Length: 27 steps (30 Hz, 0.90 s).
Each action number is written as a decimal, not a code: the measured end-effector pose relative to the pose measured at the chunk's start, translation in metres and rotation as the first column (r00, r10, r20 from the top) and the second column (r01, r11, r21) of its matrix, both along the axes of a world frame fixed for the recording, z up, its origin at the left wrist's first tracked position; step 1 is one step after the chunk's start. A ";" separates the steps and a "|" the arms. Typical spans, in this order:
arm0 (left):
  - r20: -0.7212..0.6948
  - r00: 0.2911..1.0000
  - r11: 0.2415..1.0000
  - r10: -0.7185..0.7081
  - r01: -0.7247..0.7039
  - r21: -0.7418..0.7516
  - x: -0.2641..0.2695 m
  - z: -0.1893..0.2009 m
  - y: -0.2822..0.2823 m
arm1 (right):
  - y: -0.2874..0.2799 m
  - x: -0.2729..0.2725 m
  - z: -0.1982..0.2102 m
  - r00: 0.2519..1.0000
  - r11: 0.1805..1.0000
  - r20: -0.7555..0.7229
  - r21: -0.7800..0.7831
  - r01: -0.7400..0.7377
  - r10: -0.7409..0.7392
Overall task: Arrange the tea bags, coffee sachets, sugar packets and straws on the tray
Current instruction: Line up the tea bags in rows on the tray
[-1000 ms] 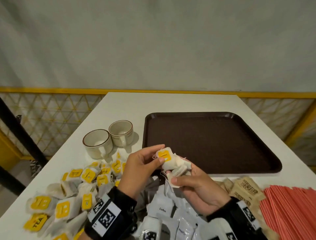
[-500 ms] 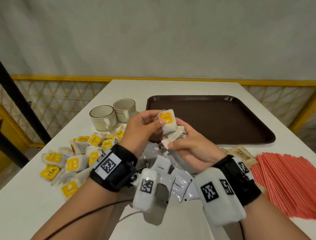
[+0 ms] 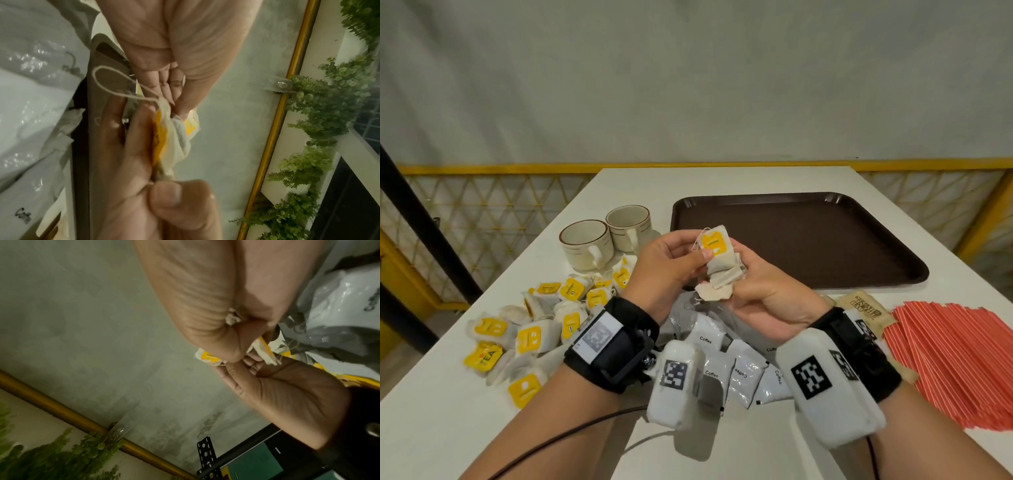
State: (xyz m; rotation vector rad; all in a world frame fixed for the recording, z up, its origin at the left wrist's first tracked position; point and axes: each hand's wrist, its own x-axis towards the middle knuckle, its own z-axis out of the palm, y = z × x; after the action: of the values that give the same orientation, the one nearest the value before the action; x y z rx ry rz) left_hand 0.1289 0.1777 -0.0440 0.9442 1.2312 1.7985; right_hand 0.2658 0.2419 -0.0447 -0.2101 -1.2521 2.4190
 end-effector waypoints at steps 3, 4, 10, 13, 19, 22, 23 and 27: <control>0.026 1.000 1.000 0.010 -0.009 -0.006 -0.003 0.000 0.000 | -0.002 -0.002 -0.001 0.999 0.998 0.023 -0.053 0.025 -0.024; 0.027 0.999 1.000 0.019 -0.019 -0.012 -0.004 0.000 0.000 | -0.002 -0.004 -0.002 0.999 0.997 0.043 -0.067 0.034 -0.031; 0.069 0.992 0.991 0.107 -0.113 0.076 -0.010 0.007 -0.001 | -0.005 -0.006 -0.001 0.989 0.979 0.097 -0.161 0.124 -0.109; 0.129 0.984 0.985 0.125 -0.138 0.100 -0.013 0.010 -0.002 | 0.002 0.001 0.002 0.975 0.956 0.135 -0.208 0.204 -0.179; -0.003 0.990 0.989 0.141 -0.140 0.048 -0.001 0.005 0.000 | 0.009 0.017 0.003 0.952 0.901 0.148 -0.314 0.301 -0.267; -0.101 0.982 0.987 0.160 -0.156 0.045 0.003 0.002 0.000 | 0.009 0.020 0.007 0.945 0.902 0.171 -0.293 0.318 -0.278; -0.144 0.977 0.987 0.158 -0.153 0.049 0.003 0.001 0.000 | 0.009 0.021 0.008 0.942 0.898 0.186 -0.297 0.324 -0.279; -0.382 0.912 0.989 0.150 -0.132 0.073 -0.001 0.003 -0.003 | 0.011 0.020 0.008 0.935 0.876 0.227 -0.343 0.338 -0.272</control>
State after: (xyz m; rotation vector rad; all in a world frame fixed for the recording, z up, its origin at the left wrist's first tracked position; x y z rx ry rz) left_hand 0.1282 0.1749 -0.0415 1.3126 1.5395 1.8103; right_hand 0.2860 0.2532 -0.0366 -0.6905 -0.7301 2.3693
